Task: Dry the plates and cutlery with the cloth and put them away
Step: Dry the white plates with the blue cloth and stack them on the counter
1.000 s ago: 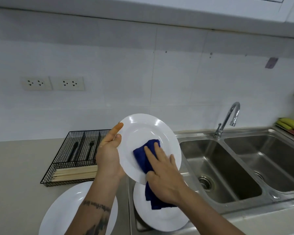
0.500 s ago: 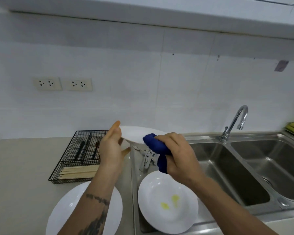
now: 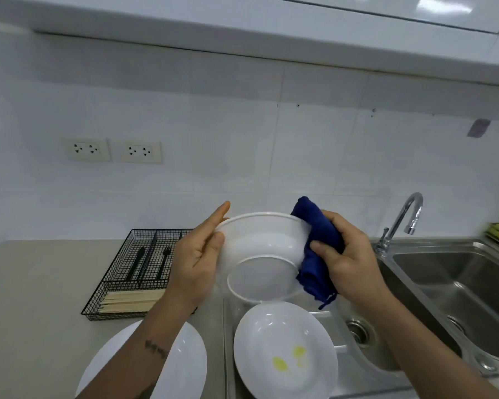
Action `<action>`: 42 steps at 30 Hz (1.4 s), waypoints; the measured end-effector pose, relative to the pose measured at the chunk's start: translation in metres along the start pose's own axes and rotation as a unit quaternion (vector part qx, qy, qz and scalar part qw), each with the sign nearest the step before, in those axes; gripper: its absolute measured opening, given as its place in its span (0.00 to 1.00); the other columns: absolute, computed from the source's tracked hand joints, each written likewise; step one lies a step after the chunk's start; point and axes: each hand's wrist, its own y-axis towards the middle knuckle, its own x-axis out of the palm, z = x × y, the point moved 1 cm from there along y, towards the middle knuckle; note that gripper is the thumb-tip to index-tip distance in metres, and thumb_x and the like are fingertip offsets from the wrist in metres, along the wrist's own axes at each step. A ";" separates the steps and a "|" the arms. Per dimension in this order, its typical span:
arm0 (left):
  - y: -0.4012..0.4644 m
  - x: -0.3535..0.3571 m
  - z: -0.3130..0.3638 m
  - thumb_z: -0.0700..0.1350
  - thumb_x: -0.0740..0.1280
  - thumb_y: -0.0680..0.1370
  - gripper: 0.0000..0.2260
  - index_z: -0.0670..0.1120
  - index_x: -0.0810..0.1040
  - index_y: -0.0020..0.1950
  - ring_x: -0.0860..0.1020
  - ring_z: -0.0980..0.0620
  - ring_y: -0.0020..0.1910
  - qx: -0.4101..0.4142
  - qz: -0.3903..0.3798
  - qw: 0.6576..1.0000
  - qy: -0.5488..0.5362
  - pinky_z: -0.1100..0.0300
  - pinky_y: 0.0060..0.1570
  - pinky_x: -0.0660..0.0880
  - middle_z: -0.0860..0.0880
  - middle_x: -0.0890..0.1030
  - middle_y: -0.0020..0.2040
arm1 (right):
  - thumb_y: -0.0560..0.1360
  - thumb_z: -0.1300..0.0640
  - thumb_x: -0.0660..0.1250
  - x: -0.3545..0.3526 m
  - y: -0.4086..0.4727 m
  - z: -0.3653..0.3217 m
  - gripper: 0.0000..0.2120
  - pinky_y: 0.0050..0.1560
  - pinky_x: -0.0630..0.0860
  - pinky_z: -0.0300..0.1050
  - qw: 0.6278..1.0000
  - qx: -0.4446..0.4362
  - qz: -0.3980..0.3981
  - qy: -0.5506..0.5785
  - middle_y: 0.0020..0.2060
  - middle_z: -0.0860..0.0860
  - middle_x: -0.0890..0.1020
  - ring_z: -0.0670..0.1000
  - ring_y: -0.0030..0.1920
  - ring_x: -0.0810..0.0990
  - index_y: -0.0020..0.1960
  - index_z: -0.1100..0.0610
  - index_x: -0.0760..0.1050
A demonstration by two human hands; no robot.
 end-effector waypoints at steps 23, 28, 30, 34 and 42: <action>-0.006 0.036 0.024 0.34 0.62 0.81 0.20 0.58 0.82 0.58 0.80 0.49 0.46 -0.189 0.127 0.950 -0.215 0.56 0.49 0.79 0.43 0.84 0.55 | 0.69 0.59 0.50 0.047 -0.003 0.022 0.36 0.77 0.43 0.47 0.986 0.056 0.019 -0.153 0.77 0.43 0.50 0.43 0.77 0.45 0.77 0.48 0.55; 0.001 0.032 0.035 0.35 0.61 0.81 0.20 0.59 0.80 0.61 0.78 0.55 0.35 -0.217 0.138 0.921 -0.292 0.63 0.37 0.79 0.49 0.84 0.40 | 0.69 0.56 0.51 0.023 0.018 0.035 0.37 0.77 0.43 0.53 0.985 0.056 0.021 -0.160 0.78 0.43 0.49 0.45 0.77 0.44 0.78 0.44 0.52; 0.003 0.031 0.037 0.36 0.61 0.81 0.20 0.58 0.79 0.64 0.77 0.55 0.33 -0.231 0.161 0.906 -0.315 0.63 0.35 0.78 0.50 0.82 0.37 | 0.68 0.57 0.52 0.021 0.015 0.048 0.39 0.77 0.47 0.53 0.991 0.109 0.032 -0.073 0.78 0.41 0.50 0.41 0.76 0.46 0.78 0.43 0.50; 0.006 0.042 0.034 0.37 0.62 0.81 0.19 0.59 0.79 0.62 0.77 0.52 0.41 -0.268 0.224 0.880 -0.322 0.60 0.42 0.78 0.48 0.81 0.44 | 0.67 0.59 0.52 0.048 -0.013 0.055 0.41 0.77 0.48 0.54 0.984 0.140 0.101 -0.051 0.77 0.39 0.48 0.40 0.76 0.45 0.78 0.43 0.47; 0.010 0.071 0.035 0.39 0.61 0.81 0.18 0.63 0.81 0.54 0.80 0.50 0.57 -0.297 0.232 0.872 -0.314 0.49 0.62 0.76 0.54 0.82 0.56 | 0.69 0.56 0.49 0.099 -0.055 0.033 0.37 0.74 0.49 0.65 0.958 0.006 0.118 -0.261 0.79 0.47 0.46 0.54 0.78 0.42 0.79 0.52 0.48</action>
